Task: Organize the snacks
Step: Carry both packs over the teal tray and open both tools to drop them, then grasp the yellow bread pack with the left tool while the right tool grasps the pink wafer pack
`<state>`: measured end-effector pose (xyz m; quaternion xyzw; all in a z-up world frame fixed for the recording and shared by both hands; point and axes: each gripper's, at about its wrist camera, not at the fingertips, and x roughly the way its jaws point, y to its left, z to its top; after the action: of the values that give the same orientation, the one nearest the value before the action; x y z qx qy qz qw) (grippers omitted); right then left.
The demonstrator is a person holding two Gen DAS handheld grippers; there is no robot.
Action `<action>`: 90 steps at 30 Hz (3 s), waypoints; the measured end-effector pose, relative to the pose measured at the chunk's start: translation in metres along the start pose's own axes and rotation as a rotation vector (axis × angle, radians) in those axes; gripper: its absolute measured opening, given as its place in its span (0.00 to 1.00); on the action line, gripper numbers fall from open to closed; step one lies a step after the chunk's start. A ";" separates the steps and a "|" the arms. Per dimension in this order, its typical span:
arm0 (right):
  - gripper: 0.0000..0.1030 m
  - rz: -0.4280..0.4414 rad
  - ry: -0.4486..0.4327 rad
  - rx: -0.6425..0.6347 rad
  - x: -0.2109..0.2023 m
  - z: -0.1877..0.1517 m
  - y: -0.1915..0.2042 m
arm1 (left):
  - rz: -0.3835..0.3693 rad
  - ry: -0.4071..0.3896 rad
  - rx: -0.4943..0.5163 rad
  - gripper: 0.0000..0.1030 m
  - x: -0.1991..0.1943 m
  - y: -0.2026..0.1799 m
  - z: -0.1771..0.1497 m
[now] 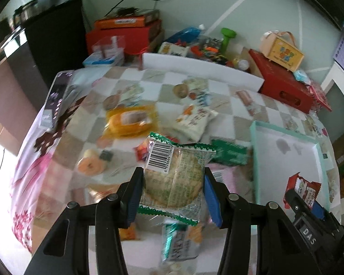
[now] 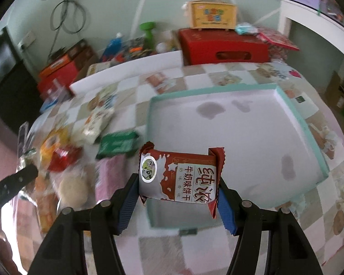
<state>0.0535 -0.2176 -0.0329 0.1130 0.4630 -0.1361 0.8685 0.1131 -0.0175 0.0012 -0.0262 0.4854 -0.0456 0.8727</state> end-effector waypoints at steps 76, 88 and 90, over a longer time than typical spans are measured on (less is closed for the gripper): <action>1.00 -0.010 -0.119 0.260 0.023 0.038 -0.116 | 0.003 -0.091 0.050 0.96 0.044 -0.041 0.002; 1.00 0.148 -0.118 0.068 0.010 0.024 -0.047 | 0.099 -0.107 -0.123 0.96 0.020 0.052 -0.008; 1.00 0.171 -0.119 0.015 0.007 0.020 -0.028 | 0.114 -0.110 -0.154 0.96 0.016 0.067 -0.014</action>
<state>0.0628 -0.2516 -0.0301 0.1505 0.3982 -0.0712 0.9021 0.1136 0.0477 -0.0255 -0.0678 0.4395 0.0431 0.8947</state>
